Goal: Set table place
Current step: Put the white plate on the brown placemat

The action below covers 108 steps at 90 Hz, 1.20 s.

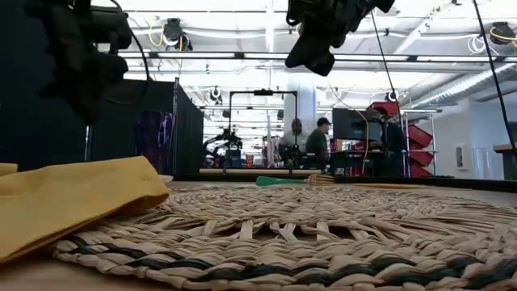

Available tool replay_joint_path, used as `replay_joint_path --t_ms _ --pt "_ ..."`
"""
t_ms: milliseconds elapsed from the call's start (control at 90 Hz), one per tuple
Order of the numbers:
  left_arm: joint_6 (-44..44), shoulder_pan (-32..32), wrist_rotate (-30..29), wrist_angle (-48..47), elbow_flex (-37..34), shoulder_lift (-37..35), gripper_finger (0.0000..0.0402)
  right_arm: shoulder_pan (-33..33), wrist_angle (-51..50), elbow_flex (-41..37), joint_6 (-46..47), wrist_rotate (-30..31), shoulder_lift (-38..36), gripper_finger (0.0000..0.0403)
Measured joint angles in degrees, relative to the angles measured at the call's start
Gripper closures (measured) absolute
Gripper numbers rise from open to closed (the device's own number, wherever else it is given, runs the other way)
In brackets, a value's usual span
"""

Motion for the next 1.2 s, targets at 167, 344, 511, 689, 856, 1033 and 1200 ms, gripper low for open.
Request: replay_joint_path --t_ms 167,344,511,689,856,1033,1200 --pt "6.0 7.6 4.4 0.1 -0.2 1.1 0.0388 0.1 -0.2 0.0 -1.0 0.1 -0.5 0.0403" --pt "11.9 14.5 10.0 1.8 -3.6 6.0 0.0388 -0.5 -0.2 0.0 -1.3 0.3 -2.2 0.0403" --pt "13.5 17.3 13.7 3.8 -4.0 11.6 0.0388 -1.8 -0.7 0.0 -2.3 0.3 -3.7 0.0403" --pt "14.7 19.7 14.3 6.1 -3.6 16.4 0.0388 -4.1 -0.9 0.0 -3.0 0.3 -5.1 0.0403" --pt "15.8 21.1 16.0 6.0 -3.6 19.1 0.0389 -5.0 -1.5 0.1 -3.3 0.3 -5.7 0.0403" --pt "15.7 19.9 16.3 6.0 -3.7 19.4 0.0389 -5.2 -2.6 0.1 -3.7 0.1 -5.9 0.0403" --pt "12.6 17.7 11.0 6.9 -3.7 19.4 0.0389 -5.2 -3.1 0.1 -4.0 0.1 -5.9 0.0403"
